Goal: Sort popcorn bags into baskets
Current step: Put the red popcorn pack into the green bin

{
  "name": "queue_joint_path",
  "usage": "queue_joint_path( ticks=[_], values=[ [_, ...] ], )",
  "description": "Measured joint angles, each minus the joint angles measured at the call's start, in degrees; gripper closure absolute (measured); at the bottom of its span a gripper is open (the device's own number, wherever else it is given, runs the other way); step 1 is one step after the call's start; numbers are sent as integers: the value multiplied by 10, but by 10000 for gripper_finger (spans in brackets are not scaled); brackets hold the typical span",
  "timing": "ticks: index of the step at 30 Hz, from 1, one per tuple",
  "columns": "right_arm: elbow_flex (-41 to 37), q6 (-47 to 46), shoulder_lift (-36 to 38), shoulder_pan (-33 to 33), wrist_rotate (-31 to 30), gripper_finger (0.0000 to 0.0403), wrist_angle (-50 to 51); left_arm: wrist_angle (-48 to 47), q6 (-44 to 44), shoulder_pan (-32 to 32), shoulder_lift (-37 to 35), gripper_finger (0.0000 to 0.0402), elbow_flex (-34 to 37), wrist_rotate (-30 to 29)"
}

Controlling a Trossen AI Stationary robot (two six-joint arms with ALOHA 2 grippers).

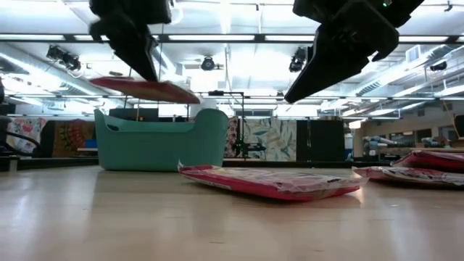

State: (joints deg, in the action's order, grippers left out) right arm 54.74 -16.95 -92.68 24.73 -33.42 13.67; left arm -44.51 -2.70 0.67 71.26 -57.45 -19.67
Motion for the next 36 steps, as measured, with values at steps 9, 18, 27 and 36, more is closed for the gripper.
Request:
queue_joint_path(
  ticks=[9,18,27,36],
  values=[
    [0,16,0,0,3,221,-22,66,-113,-164,0,394,25,58],
    [0,29,0,0,4,221,-40,248,-193,-262,0,391,131,103],
    [0,32,0,-2,4,221,-51,244,-162,-248,0,272,141,85],
    [0,32,0,-2,4,221,-41,210,-79,-98,0,244,101,123]
  ],
)
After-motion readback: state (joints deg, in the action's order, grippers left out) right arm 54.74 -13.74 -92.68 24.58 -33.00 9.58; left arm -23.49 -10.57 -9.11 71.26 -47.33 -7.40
